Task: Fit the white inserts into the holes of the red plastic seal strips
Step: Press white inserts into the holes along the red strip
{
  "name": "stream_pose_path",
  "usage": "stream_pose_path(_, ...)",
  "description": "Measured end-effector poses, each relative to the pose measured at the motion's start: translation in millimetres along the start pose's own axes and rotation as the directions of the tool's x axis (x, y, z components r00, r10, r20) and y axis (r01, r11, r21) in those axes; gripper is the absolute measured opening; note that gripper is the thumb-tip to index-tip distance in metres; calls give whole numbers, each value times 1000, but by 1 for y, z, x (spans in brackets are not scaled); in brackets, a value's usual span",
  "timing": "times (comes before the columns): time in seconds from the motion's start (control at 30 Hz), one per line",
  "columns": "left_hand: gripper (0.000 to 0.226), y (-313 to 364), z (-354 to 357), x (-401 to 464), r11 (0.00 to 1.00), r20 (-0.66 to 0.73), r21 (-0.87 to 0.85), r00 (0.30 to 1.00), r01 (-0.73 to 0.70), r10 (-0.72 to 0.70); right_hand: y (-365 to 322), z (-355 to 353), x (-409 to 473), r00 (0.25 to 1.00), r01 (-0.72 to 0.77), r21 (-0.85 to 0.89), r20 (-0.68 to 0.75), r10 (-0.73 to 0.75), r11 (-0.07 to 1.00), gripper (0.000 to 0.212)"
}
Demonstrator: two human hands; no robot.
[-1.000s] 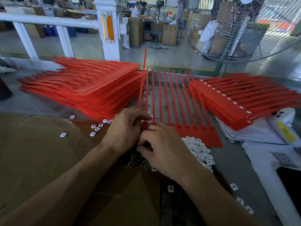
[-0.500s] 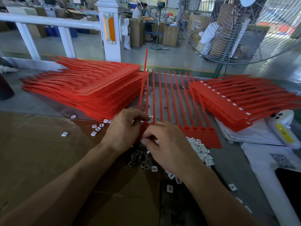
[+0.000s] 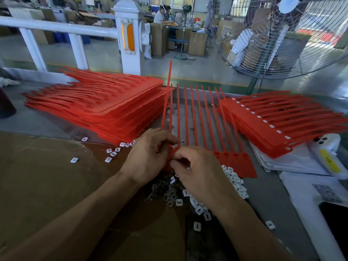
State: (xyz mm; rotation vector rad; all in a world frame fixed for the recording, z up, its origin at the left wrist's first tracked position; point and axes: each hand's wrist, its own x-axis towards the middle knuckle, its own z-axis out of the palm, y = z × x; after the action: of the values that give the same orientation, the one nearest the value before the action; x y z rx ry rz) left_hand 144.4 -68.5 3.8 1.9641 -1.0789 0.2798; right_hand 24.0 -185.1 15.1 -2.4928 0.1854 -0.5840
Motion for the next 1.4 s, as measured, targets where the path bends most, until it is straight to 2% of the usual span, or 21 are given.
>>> stream_pose_path(0.17, 25, 6, -1, -1, 995, -22, -63, 997, -80, 79, 6, -9, 1, 966, -243, 286, -22, 259, 927, 8)
stream_pose_path(0.3, 20, 11, -1, -2, 982, 18, -76, 984, -173, 175, 10, -20, 4, 933, -325, 425, -2, 361, 845, 14)
stream_pose_path(0.5, 11, 12, -5, 0, 972, 23, -75, 974, -222, 224, 10, -22, 4, 930, -353, 453, 73, 361, 819, 19)
stream_pose_path(0.63, 2, 12, -7, 2, 974, -5, -84, 977, -212, 213, 9, -22, 4, 948, -286, 462, 8, 319, 839, 16)
stream_pose_path(0.77, 7, 10, -6, 1, 985, -13, -114, 991, -131, 130, 7, -22, 4, 965, -212, 447, -46, 259, 869, 10)
stream_pose_path(0.9, 7, 6, -4, 2, 983, 17, -164, 996, -79, 83, 9, -24, 5, 966, -223, 409, -33, 258, 885, 11)
stream_pose_path(1.0, 12, -2, -6, 4, 999, -14, -10, 999, -49, 49, 16, -30, 14, 945, -274, 321, -87, 316, 907, 11)
stream_pose_path(1.13, 19, -12, -7, 3, 969, 16, 178, 984, 173, -178, 32, -33, 27, 922, -383, 101, -19, 386, 918, 14)
stream_pose_path(1.4, 19, -11, -3, 2, 949, 73, 176, 958, 261, -277, 40, -16, 31, 927, -374, -51, -23, 374, 926, 12)
